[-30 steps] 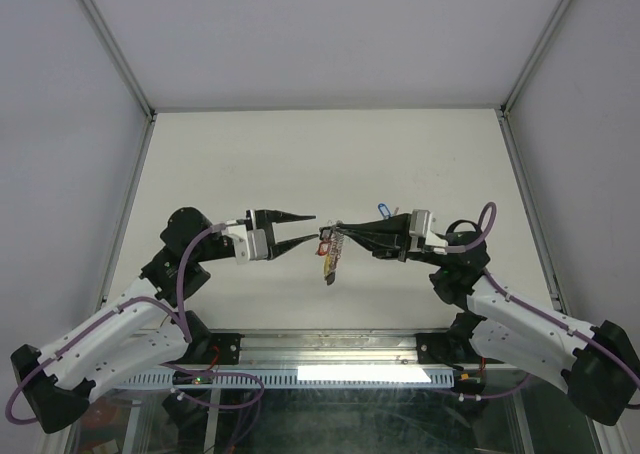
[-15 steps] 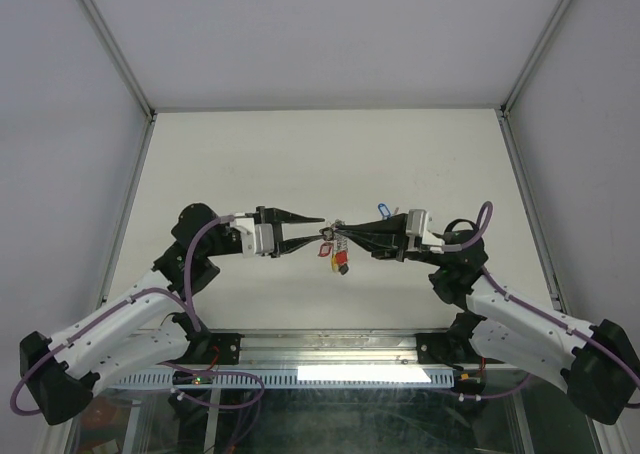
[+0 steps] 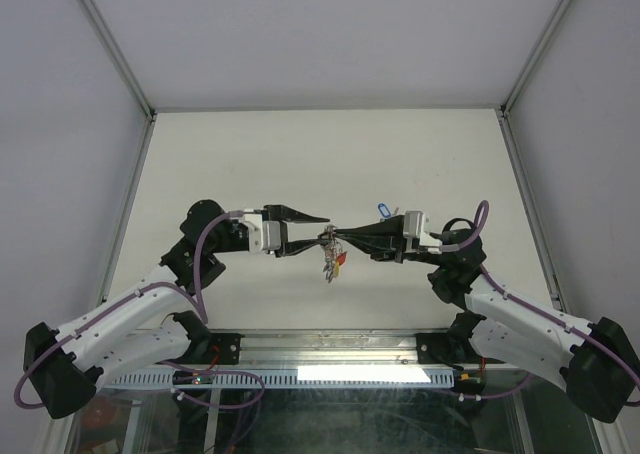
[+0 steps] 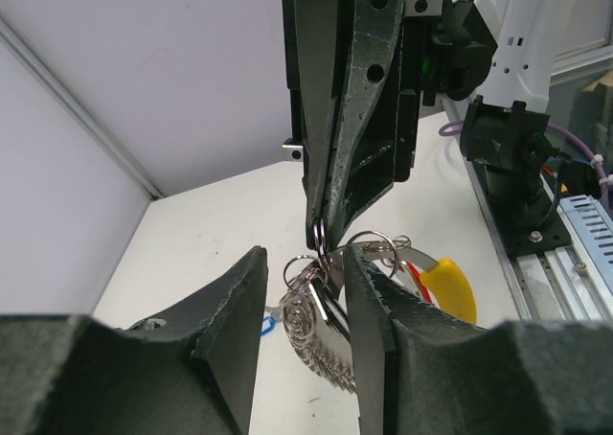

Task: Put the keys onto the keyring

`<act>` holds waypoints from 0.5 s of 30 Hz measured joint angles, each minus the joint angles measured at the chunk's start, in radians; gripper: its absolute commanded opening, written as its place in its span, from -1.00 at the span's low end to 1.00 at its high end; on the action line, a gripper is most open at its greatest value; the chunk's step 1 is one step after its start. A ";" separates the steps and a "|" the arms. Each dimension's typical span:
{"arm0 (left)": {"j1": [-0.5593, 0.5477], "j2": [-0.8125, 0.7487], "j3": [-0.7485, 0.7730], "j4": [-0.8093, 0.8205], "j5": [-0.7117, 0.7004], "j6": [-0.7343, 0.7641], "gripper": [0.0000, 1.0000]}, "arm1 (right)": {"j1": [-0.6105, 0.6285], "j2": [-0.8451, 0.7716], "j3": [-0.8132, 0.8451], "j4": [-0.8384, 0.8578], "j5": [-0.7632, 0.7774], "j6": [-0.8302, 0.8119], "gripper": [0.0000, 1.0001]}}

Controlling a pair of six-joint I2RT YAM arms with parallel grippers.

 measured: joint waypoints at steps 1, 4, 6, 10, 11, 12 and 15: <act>0.000 0.006 0.000 0.000 0.003 0.000 -0.35 | 0.000 0.000 0.000 0.000 -0.003 0.000 -1.00; 0.000 0.020 0.000 -0.002 0.019 0.000 -0.41 | 0.000 0.000 0.000 0.000 -0.006 0.000 -1.00; 0.000 0.026 0.000 -0.002 0.025 0.001 -0.46 | 0.000 0.000 0.000 0.000 -0.007 0.000 -1.00; 0.000 0.030 0.003 -0.015 0.033 0.009 -0.64 | 0.000 0.000 0.000 -0.001 -0.010 0.000 -1.00; 0.000 0.030 0.004 -0.021 0.034 0.012 -0.70 | 0.000 0.000 0.000 -0.001 -0.010 0.000 -1.00; 0.000 0.030 0.005 -0.026 0.035 0.017 -0.75 | 0.000 0.000 0.000 -0.001 -0.010 0.000 -1.00; 0.000 0.029 0.007 -0.036 0.034 0.023 -0.89 | 0.000 0.000 0.000 -0.001 -0.010 0.000 -1.00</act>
